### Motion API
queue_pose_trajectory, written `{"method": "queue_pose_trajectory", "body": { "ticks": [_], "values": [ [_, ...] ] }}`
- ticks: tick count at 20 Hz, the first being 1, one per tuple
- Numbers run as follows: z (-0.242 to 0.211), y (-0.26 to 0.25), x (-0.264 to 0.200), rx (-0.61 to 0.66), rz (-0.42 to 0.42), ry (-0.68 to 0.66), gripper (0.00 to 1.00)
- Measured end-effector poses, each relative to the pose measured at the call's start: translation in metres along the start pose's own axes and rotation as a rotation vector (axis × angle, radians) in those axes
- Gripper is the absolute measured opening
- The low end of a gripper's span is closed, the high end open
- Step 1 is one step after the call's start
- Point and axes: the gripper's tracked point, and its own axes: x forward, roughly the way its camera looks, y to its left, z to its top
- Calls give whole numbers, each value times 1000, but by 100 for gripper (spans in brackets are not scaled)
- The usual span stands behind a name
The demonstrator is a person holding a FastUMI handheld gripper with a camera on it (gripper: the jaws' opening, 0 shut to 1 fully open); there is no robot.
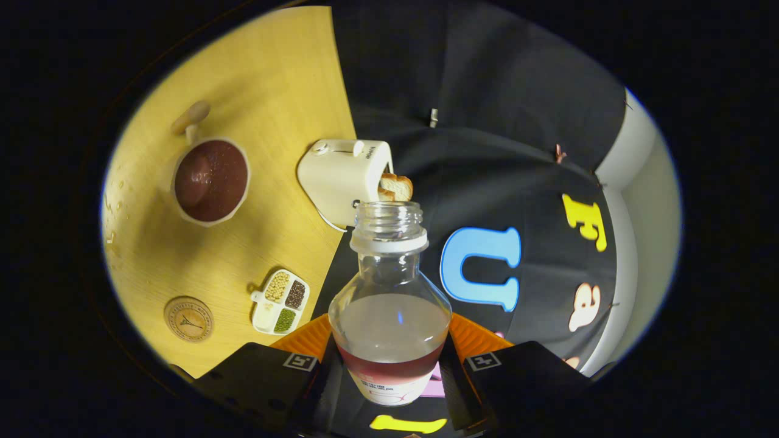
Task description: Take the bottle from table, then pour the juice into the cup, finally place the bottle on the coaster
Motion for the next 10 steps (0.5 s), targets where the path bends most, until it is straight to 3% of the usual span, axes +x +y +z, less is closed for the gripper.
{"method": "queue_pose_trajectory", "body": {
  "ticks": [10],
  "values": [
    [-61, 16, -37, 751, 100, 136, 73]
  ]
}}
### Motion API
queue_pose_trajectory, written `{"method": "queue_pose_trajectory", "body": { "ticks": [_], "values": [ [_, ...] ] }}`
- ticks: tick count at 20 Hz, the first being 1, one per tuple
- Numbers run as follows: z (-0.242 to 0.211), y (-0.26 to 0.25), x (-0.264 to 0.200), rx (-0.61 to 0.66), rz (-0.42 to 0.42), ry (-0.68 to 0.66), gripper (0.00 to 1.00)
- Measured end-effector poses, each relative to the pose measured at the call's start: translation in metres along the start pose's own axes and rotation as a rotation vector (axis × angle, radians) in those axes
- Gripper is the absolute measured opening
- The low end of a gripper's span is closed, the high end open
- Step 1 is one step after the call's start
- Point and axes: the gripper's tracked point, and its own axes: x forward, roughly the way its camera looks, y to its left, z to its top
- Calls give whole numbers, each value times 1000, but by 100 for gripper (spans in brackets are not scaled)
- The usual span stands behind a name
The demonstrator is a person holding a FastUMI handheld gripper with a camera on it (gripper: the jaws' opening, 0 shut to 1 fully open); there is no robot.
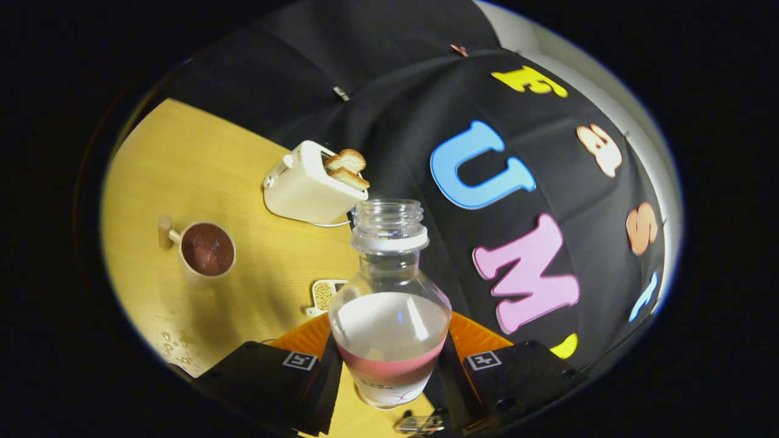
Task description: Take the bottle from table, then pour the juice into the cup, finally place the bottle on the coaster
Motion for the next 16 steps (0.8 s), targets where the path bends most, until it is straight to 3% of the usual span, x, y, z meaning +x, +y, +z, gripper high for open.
{"method": "queue_pose_trajectory", "body": {
  "ticks": [3, 11, 16],
  "values": [
    [-17, -3, 5, 220, 11, -6, 74],
    [-67, 8, 25, 645, 31, -52, 73],
    [-88, 7, 41, 796, 10, -118, 74]
  ]
}}
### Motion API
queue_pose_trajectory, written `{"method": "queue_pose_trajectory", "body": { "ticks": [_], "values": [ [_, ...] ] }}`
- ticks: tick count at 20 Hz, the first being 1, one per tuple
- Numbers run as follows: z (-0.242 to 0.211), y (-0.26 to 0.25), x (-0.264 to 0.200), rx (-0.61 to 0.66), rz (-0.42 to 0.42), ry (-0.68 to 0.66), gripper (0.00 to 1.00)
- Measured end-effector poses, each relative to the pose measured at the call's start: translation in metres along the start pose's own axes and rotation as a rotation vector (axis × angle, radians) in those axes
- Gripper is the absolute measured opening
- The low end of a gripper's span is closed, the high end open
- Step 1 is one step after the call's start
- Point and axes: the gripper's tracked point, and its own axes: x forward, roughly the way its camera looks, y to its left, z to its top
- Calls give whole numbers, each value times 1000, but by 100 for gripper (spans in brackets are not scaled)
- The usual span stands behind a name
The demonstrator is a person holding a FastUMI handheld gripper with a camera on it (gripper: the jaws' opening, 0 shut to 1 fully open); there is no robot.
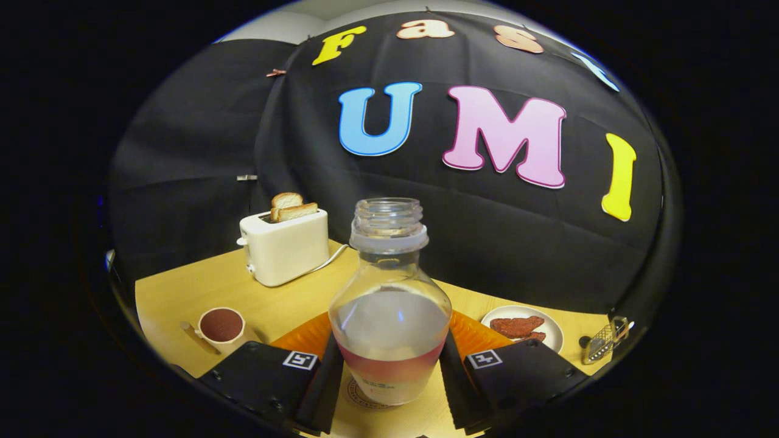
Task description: Take the bottle from table, then pour the juice into the cup, finally place the bottle on the coaster
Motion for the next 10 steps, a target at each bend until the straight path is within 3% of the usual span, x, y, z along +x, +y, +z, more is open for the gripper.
{"method": "queue_pose_trajectory", "body": {
  "ticks": [5, 10],
  "values": [
    [-27, 10, 12, 55, 41, -27, 73],
    [-49, 22, 23, 13, 61, -46, 74]
  ]
}}
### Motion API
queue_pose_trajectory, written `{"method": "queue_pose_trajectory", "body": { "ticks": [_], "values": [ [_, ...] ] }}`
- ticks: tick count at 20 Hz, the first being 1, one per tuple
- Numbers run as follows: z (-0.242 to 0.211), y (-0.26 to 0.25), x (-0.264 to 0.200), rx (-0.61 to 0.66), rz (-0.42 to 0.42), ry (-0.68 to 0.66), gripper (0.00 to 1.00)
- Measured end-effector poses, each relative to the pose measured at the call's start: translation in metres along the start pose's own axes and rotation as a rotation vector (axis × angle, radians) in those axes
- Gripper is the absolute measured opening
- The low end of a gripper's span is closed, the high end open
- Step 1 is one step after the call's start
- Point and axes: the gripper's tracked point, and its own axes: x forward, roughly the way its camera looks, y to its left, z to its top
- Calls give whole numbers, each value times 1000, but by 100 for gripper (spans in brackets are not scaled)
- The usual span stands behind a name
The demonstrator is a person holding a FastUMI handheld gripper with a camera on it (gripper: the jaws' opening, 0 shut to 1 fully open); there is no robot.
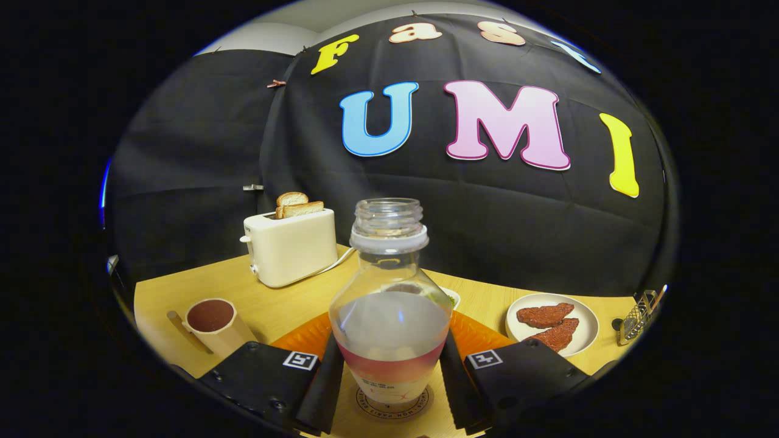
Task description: Take the bottle from table, then pour the juice into the cup, finally place the bottle on the coaster
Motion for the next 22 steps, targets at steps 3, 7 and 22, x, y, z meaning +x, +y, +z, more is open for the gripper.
{"method": "queue_pose_trajectory", "body": {
  "ticks": [3, 7, 22],
  "values": [
    [-13, 4, 1, -19, 6, 9, 74],
    [-24, 1, 3, -27, -14, -9, 75],
    [-31, -3, 0, -12, -32, -4, 95]
  ]
}}
